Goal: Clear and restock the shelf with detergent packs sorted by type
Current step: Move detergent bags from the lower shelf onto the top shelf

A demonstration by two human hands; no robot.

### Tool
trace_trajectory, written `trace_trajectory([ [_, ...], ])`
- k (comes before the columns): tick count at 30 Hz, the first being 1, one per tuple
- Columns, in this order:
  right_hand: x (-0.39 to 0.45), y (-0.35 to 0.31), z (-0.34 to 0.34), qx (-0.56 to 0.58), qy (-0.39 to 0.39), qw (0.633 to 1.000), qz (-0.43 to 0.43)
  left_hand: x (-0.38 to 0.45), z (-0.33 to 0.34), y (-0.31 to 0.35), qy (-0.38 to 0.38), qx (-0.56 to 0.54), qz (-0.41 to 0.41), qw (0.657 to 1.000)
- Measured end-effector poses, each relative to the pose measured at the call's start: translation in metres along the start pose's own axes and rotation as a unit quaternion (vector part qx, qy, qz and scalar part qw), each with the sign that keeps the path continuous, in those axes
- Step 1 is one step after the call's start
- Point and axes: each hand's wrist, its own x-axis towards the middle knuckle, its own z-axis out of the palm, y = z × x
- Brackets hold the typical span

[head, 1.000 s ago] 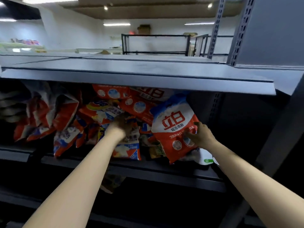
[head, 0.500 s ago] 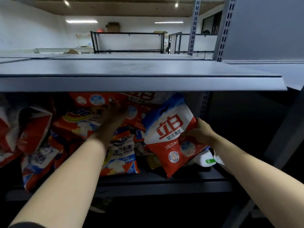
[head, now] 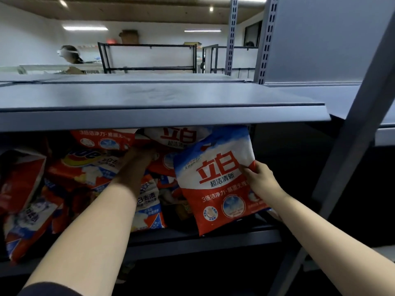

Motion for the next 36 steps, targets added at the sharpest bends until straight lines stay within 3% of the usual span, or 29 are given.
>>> trace_trajectory([
  [4,-0.016,0.000,-0.010,-0.002,0.069,0.997,-0.019,-0.028,0.002,-0.007,-0.029,-0.102,0.041,0.993],
  [10,-0.030,-0.003,-0.023,0.000,0.143,0.990,0.004,-0.035,0.002,-0.002,-0.065,-0.215,-0.008,0.974],
  [13,-0.034,-0.002,-0.027,-0.004,0.143,0.990,0.023,-0.029,0.008,0.001,-0.080,-0.199,-0.029,0.976],
  [18,-0.039,-0.004,-0.029,0.003,0.147,0.988,0.042,-0.038,0.037,0.013,-0.098,-0.092,0.038,0.990],
  [21,-0.041,-0.006,-0.031,0.001,0.152,0.987,0.047,-0.041,0.050,0.028,-0.008,-0.019,0.071,0.997],
  [24,-0.043,-0.005,-0.033,0.010,0.158,0.986,0.055,-0.042,0.048,0.019,0.049,-0.033,0.107,0.992],
  [29,-0.044,-0.004,-0.028,0.041,0.140,0.987,0.070,-0.049,0.039,-0.023,-0.018,-0.167,0.155,0.974],
  [36,-0.054,-0.007,-0.022,0.069,0.145,0.983,0.086,-0.040,0.040,-0.025,-0.014,-0.169,0.170,0.971],
])
